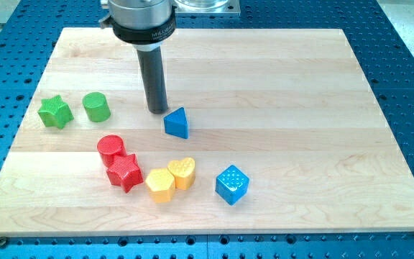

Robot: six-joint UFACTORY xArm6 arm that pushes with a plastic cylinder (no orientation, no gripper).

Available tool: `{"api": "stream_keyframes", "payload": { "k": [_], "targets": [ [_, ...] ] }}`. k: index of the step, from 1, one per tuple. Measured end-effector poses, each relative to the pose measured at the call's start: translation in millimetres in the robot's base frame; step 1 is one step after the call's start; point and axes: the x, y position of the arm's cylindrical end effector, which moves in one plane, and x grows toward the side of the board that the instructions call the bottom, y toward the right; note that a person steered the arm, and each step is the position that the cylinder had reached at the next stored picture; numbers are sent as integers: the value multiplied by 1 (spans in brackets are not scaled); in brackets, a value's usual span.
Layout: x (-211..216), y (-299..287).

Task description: Move the triangle right to the green circle

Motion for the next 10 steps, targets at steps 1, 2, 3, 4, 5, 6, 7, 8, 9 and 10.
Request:
{"api": "stream_keyframes", "payload": {
  "k": [1,2,3,4,5,6,7,8,9,10],
  "targets": [
    [19,-76],
    [-15,-11],
    [-36,83],
    [0,118],
    [24,112],
    [45,67],
    [57,108],
    [75,40],
    [52,0],
    [46,-31]
  ]
}}
